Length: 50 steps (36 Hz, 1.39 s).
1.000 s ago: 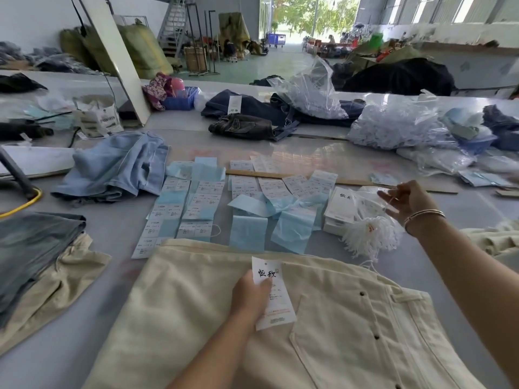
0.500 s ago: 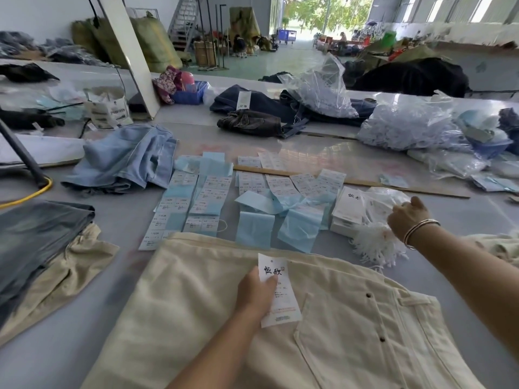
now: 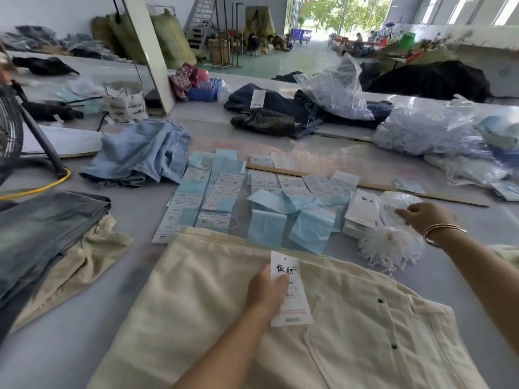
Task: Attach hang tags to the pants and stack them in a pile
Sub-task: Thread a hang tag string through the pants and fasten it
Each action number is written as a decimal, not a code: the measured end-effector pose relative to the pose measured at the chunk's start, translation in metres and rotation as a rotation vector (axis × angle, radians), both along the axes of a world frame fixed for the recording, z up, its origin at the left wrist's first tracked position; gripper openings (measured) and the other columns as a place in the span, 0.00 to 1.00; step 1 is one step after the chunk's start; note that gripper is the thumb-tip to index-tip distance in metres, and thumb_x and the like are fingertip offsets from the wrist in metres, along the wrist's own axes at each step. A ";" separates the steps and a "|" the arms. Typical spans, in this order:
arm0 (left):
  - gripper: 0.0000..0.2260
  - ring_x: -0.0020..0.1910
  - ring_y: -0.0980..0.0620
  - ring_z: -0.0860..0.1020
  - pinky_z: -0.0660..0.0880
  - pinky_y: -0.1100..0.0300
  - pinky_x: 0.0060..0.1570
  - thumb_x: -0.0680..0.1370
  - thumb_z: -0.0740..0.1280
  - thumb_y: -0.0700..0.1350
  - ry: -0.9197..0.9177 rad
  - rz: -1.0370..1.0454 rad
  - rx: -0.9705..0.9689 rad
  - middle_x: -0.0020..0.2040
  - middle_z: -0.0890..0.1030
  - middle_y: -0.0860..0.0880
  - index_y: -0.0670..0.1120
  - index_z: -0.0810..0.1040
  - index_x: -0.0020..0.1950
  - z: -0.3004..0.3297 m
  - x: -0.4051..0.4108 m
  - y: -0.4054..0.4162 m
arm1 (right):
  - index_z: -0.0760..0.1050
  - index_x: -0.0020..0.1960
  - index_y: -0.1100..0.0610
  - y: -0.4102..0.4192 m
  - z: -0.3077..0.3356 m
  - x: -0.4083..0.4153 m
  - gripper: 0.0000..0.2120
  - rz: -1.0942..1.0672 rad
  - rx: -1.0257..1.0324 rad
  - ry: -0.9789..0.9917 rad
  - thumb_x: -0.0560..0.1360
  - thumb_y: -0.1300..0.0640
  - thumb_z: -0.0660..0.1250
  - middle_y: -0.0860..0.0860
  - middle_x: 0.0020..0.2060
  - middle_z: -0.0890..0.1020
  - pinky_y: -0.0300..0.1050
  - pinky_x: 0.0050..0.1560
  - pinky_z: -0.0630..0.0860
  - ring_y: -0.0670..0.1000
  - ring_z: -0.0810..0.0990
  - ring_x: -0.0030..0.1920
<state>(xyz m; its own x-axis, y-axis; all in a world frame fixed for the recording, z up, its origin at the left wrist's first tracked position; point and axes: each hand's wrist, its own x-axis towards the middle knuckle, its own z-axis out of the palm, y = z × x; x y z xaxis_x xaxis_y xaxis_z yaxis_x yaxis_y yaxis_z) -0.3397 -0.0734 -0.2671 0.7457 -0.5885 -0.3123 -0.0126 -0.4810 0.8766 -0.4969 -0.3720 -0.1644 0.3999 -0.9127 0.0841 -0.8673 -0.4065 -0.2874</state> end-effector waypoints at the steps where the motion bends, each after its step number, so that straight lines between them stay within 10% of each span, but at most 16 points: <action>1: 0.07 0.49 0.48 0.81 0.77 0.58 0.49 0.76 0.66 0.45 0.018 -0.019 -0.013 0.49 0.84 0.49 0.46 0.80 0.52 0.001 0.000 0.001 | 0.77 0.32 0.54 0.011 0.002 0.002 0.17 0.038 0.066 -0.250 0.77 0.47 0.66 0.55 0.31 0.77 0.47 0.40 0.67 0.55 0.74 0.35; 5: 0.09 0.39 0.49 0.79 0.74 0.60 0.40 0.70 0.66 0.52 0.158 -0.096 -0.083 0.39 0.81 0.48 0.47 0.79 0.40 0.009 0.003 0.008 | 0.80 0.37 0.55 0.075 -0.005 0.017 0.13 0.145 0.450 -0.782 0.79 0.60 0.63 0.45 0.18 0.67 0.32 0.21 0.59 0.42 0.62 0.20; 8: 0.11 0.40 0.48 0.76 0.71 0.58 0.42 0.75 0.67 0.51 0.188 -0.174 -0.074 0.40 0.79 0.44 0.45 0.77 0.37 0.010 0.008 0.009 | 0.80 0.37 0.56 0.123 -0.025 0.021 0.13 0.297 0.475 -0.604 0.78 0.64 0.63 0.45 0.18 0.70 0.29 0.22 0.59 0.41 0.65 0.19; 12: 0.13 0.37 0.49 0.78 0.73 0.59 0.41 0.79 0.65 0.48 0.107 -0.400 0.048 0.38 0.81 0.48 0.48 0.76 0.35 0.016 0.017 0.014 | 0.84 0.44 0.54 0.157 -0.063 0.017 0.07 0.480 0.187 -0.080 0.75 0.53 0.70 0.50 0.43 0.80 0.39 0.46 0.69 0.46 0.76 0.42; 15: 0.08 0.40 0.52 0.80 0.75 0.59 0.42 0.77 0.64 0.52 -0.240 -0.648 0.252 0.42 0.82 0.51 0.50 0.80 0.43 0.023 0.026 0.021 | 0.83 0.44 0.42 0.169 -0.081 0.008 0.04 0.439 -0.039 0.082 0.71 0.45 0.71 0.45 0.57 0.74 0.42 0.54 0.56 0.52 0.69 0.59; 19: 0.12 0.46 0.50 0.78 0.68 0.60 0.40 0.74 0.62 0.57 -0.699 -0.729 0.469 0.50 0.81 0.53 0.55 0.78 0.52 0.025 0.033 0.030 | 0.81 0.30 0.44 0.177 -0.088 0.004 0.09 0.420 -0.230 -0.038 0.58 0.51 0.81 0.50 0.52 0.80 0.46 0.51 0.56 0.57 0.72 0.57; 25: 0.07 0.50 0.44 0.77 0.69 0.58 0.43 0.75 0.61 0.45 -0.593 -0.517 0.272 0.53 0.80 0.48 0.50 0.72 0.52 0.017 0.017 0.024 | 0.78 0.29 0.56 0.198 -0.081 0.019 0.12 0.536 -0.318 -0.236 0.55 0.65 0.80 0.55 0.47 0.82 0.57 0.51 0.74 0.62 0.80 0.53; 35: 0.07 0.36 0.51 0.74 0.72 0.52 0.43 0.70 0.62 0.52 -0.096 -0.039 -0.331 0.31 0.76 0.54 0.49 0.74 0.38 -0.002 -0.020 0.029 | 0.77 0.37 0.55 0.229 -0.104 0.036 0.13 0.285 0.573 -0.903 0.74 0.70 0.65 0.46 0.23 0.75 0.32 0.29 0.66 0.40 0.69 0.25; 45: 0.05 0.34 0.60 0.76 0.73 0.66 0.37 0.71 0.66 0.49 -0.138 -0.005 -0.483 0.36 0.78 0.53 0.51 0.74 0.45 -0.010 -0.023 0.033 | 0.78 0.38 0.48 0.228 -0.108 0.028 0.15 0.446 0.562 -0.818 0.75 0.67 0.68 0.44 0.30 0.78 0.35 0.36 0.69 0.39 0.72 0.32; 50: 0.07 0.38 0.51 0.80 0.76 0.56 0.41 0.71 0.66 0.50 -0.168 -0.010 -0.469 0.37 0.79 0.51 0.52 0.73 0.47 -0.009 -0.025 0.035 | 0.78 0.39 0.50 0.229 -0.108 0.026 0.12 0.486 0.575 -0.795 0.75 0.66 0.67 0.46 0.32 0.78 0.37 0.37 0.70 0.41 0.73 0.34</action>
